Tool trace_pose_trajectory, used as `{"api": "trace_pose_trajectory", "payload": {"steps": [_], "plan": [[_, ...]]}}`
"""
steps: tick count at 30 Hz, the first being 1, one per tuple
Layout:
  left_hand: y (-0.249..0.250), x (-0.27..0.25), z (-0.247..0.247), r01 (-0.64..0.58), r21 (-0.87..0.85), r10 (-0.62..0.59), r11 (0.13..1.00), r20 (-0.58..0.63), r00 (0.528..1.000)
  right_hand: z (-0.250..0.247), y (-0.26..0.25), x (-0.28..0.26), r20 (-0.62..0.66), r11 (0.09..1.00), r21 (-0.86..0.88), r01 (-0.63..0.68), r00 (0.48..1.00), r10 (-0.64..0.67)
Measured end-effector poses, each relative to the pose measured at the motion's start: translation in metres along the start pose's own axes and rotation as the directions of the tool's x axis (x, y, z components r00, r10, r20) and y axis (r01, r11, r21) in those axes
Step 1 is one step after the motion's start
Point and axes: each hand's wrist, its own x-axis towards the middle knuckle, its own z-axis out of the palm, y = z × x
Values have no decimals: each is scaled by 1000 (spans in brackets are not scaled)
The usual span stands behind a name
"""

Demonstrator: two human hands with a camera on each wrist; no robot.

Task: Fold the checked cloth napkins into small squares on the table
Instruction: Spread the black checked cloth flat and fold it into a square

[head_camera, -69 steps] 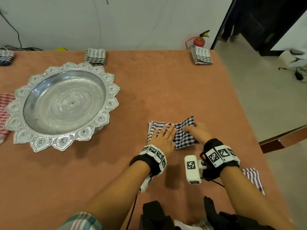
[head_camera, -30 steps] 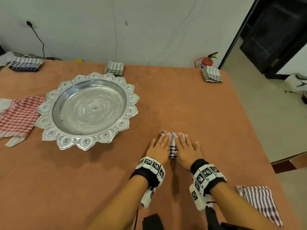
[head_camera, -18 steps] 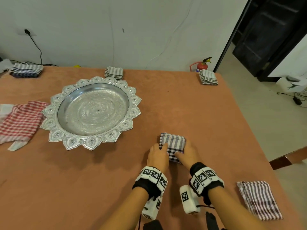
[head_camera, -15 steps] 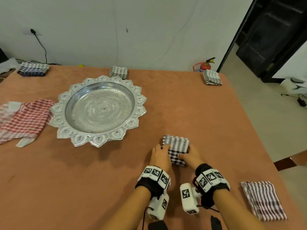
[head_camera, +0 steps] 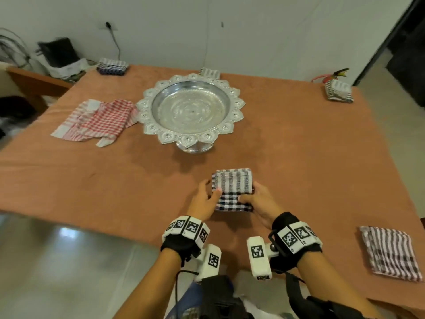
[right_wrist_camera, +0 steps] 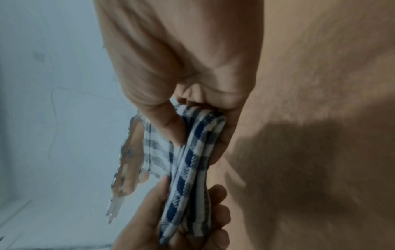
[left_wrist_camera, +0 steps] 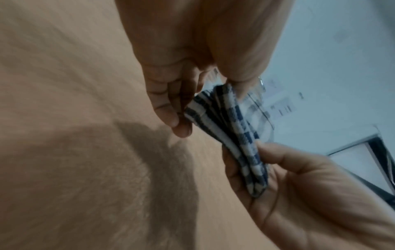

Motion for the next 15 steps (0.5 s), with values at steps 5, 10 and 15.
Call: {"api": "trace_pose_trajectory", "payload": {"steps": [5,10,15], "plan": [[-39,-40,-35,74,41,-69,996,-118,991,53,38,-14,37,995,-94,24,999,-20],[-59,-58,-44,83,299,-45,951,-131,990,79,72,-32,15,917,-387,96,995,-97],[-65,-63,-40,14,621,113,784,-165,980,86,75,-48,-45,636,-755,161,954,-295]]}}
